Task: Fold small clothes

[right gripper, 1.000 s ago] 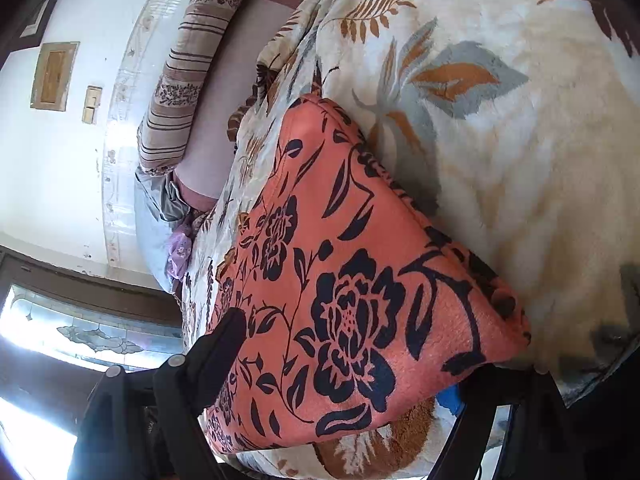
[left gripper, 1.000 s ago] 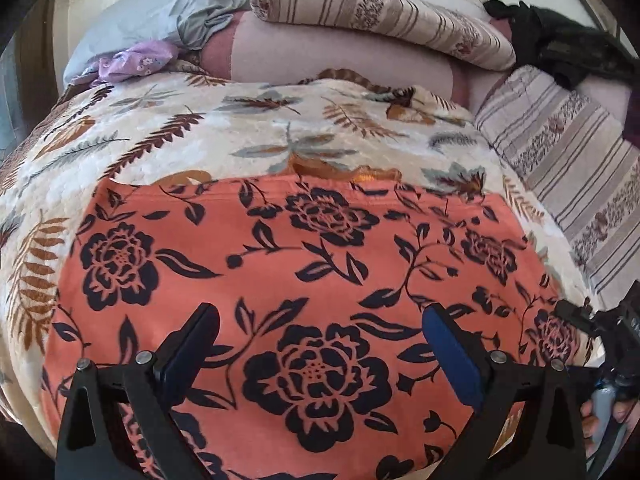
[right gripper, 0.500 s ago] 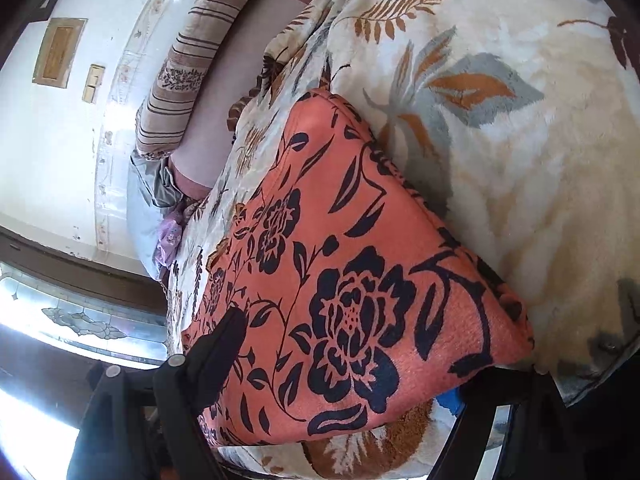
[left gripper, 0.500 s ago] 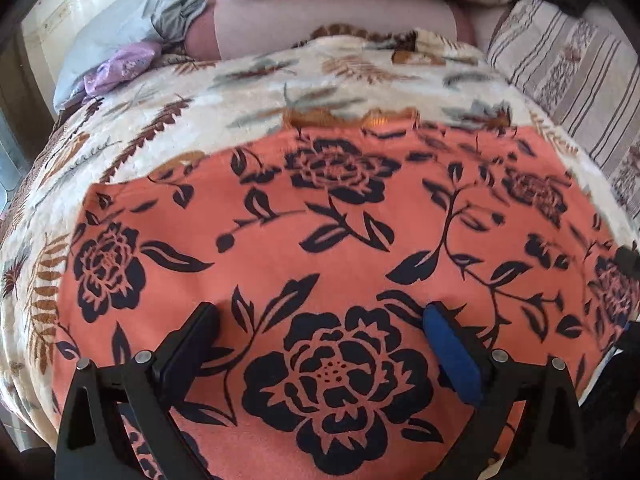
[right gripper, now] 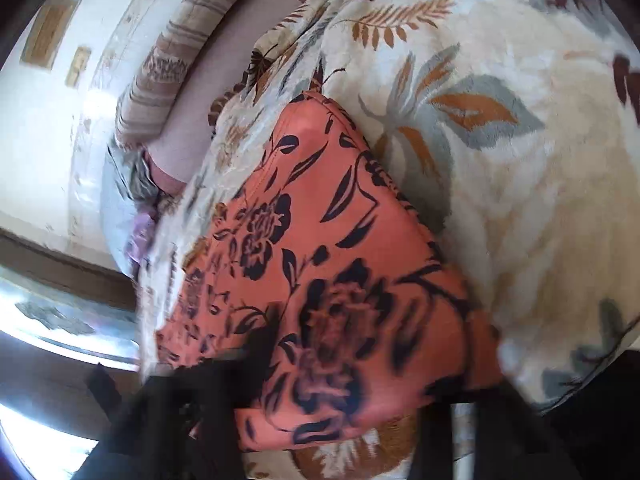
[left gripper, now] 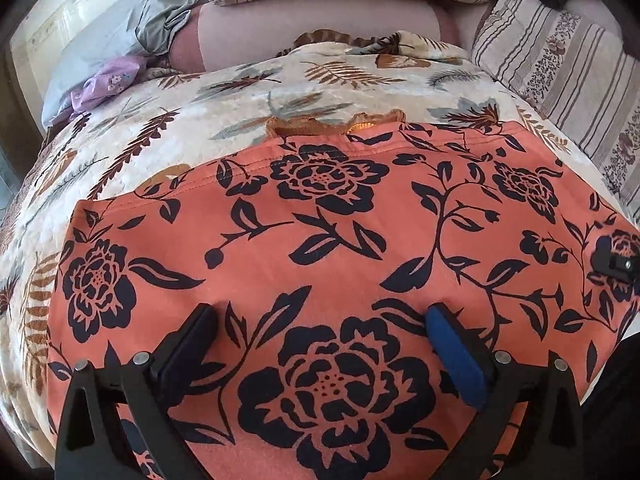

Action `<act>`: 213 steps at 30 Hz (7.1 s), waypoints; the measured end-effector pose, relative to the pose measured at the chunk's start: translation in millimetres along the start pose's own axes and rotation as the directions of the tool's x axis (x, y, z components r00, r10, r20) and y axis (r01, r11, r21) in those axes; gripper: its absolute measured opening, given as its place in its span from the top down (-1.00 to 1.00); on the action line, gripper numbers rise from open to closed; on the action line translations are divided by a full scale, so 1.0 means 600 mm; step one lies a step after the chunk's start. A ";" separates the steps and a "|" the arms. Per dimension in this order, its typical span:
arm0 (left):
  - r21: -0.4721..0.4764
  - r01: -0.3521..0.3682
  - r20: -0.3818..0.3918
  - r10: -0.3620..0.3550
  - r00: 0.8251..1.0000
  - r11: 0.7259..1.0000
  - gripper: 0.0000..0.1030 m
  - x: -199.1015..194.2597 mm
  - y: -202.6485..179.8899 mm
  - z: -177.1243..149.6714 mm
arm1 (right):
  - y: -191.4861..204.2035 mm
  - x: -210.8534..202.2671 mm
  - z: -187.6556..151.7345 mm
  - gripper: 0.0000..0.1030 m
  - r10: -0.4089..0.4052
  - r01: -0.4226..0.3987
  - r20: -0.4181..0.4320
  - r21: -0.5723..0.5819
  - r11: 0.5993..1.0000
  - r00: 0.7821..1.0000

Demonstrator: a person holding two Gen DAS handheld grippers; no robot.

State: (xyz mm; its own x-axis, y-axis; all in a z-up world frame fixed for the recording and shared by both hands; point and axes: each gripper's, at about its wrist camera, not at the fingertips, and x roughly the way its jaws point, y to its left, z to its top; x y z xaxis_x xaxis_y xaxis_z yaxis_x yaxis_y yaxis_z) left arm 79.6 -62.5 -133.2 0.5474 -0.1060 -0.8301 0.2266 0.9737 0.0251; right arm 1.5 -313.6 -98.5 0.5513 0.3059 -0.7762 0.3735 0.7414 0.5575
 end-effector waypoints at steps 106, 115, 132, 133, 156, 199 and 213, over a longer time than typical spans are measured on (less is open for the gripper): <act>-0.377 0.107 0.069 -0.088 0.994 0.920 0.18 -0.038 0.357 -0.033 | 0.421 0.215 -0.264 -0.28 0.352 -0.547 -0.448 -0.444 0.710 0.822; -0.358 0.092 0.074 -0.070 0.995 0.929 0.18 -0.039 0.353 -0.032 | 0.417 0.212 -0.266 -0.28 0.366 -0.560 -0.451 -0.443 0.700 0.814; -0.340 0.069 0.079 -0.044 0.996 0.938 0.18 -0.040 0.348 -0.032 | 0.401 0.208 -0.263 -0.28 0.392 -0.590 -0.469 -0.419 0.690 0.792; -0.340 0.068 0.079 -0.044 0.996 0.938 0.18 -0.040 0.348 -0.032 | 0.401 0.207 -0.263 -0.28 0.393 -0.591 -0.468 -0.420 0.689 0.791; -0.333 0.036 0.082 -0.009 0.997 0.942 0.02 -0.034 0.345 -0.029 | 0.389 0.195 -0.262 -0.28 0.440 -0.631 -0.471 -0.403 0.663 0.764; -0.342 0.014 0.098 0.021 0.995 0.940 -0.07 -0.031 0.339 -0.031 | 0.274 0.129 -0.218 -0.28 0.448 -0.577 -0.446 -0.209 0.789 0.775; -0.343 0.013 0.107 0.025 0.994 0.939 -0.09 -0.034 0.341 -0.027 | 0.253 0.107 -0.177 -0.35 0.556 -0.650 -0.419 -0.115 0.751 0.717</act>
State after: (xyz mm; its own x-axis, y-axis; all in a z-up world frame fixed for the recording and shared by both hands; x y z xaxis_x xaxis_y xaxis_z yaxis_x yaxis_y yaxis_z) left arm 101.4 142.3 -120.1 0.6363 -0.1025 -0.7646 -0.0566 0.9823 -0.1788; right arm 14.2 -117.8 -95.1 0.2904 0.8825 -0.3700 -0.1640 0.4268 0.8893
